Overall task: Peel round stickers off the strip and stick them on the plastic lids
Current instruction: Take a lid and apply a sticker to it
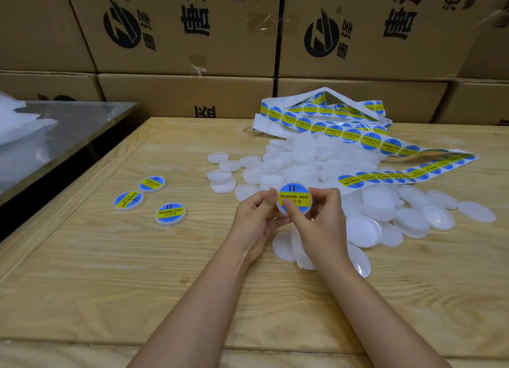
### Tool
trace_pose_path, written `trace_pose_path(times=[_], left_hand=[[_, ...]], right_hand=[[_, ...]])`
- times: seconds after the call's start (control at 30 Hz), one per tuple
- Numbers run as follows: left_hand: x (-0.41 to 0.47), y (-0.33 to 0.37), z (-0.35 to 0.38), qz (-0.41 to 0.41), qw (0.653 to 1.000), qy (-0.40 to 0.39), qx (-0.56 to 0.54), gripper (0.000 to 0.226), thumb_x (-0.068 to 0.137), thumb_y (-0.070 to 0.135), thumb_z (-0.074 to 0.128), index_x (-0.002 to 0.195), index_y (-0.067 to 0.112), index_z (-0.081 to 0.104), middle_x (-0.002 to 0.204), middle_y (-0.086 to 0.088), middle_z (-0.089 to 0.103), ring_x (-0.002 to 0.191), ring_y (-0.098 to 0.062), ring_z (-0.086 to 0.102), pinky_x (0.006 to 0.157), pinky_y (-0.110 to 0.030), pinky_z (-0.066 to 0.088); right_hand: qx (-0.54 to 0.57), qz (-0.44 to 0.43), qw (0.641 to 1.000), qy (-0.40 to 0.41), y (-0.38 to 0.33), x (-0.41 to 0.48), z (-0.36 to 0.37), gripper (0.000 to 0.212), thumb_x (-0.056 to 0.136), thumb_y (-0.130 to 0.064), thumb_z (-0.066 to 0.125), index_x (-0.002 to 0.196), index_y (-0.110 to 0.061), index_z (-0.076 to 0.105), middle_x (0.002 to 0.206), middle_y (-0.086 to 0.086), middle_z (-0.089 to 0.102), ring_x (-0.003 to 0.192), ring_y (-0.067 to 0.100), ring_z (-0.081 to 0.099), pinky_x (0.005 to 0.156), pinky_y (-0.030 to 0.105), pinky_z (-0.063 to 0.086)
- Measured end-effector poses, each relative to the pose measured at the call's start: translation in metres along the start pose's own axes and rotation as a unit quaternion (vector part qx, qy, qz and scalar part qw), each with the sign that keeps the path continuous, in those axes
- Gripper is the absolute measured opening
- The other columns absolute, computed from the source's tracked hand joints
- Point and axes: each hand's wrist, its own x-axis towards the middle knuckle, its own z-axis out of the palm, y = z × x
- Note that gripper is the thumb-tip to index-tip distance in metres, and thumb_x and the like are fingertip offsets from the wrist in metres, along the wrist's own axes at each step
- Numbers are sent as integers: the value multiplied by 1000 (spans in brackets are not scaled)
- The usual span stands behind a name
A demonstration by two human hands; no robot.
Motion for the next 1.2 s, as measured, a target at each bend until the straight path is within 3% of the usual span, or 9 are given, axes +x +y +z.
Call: trace_pose_path(times=[0.1,0.27,0.5,0.7,0.83,0.97,1.07,1.2], left_hand=[[0,3,-2,-6,1000,-9,9,33,76,32,60,89,1,61,78,-8,70,66,-14,65,60,-24,55],[0,3,0,6,1000,-17,6,20,84,25,57,79,7,63,75,-4,70,62,-12,64,55,-22,52],[-2,7,7,21,999,-18,45,30,75,29,62,88,2,65,71,-5,69,55,-11,59,46,-19,46],[-3,7,5,37,994,-18,97,15,84,2,65,98,8,67,80,-6,72,67,-16,68,62,-24,55],[-3,6,3,39,994,-40,97,25,83,-6,61,100,12,67,81,-2,73,73,-14,68,66,-23,55],[-2,7,0,37,996,-35,78,25,84,-5,60,102,11,68,87,-5,73,75,-15,67,67,-23,54],[3,15,-5,65,994,49,76,24,85,-6,58,103,7,67,78,0,72,67,-10,66,61,-20,54],[13,43,-38,141,939,260,173,38,83,-9,53,115,12,58,65,7,59,58,-2,58,58,-9,45]], right_hand=[[-14,-34,999,16,-2,-2,-1,36,75,-27,77,86,-35,43,83,-7,62,71,1,57,60,9,42],[-18,-80,996,36,-1,-1,-7,23,85,-22,67,82,-33,47,71,-11,60,62,0,55,57,11,41],[12,-66,995,74,-1,2,-10,21,92,-19,58,74,-27,50,60,-14,56,51,-1,54,51,11,37],[-8,-48,995,85,1,3,-10,20,92,-22,58,76,-29,48,68,-14,61,51,0,56,53,24,45],[5,-27,997,76,5,6,-11,16,92,-22,58,78,-26,51,66,-17,63,43,4,53,44,18,43],[17,-12,998,57,8,9,-11,12,93,-23,56,81,-25,54,69,-11,61,44,6,52,46,18,43],[-29,-29,997,63,11,13,-15,5,92,-24,56,96,-25,59,76,-17,61,55,1,51,54,12,39],[-183,-55,981,45,13,18,-24,39,90,-35,57,127,-22,53,85,-2,53,79,12,49,69,19,35]])
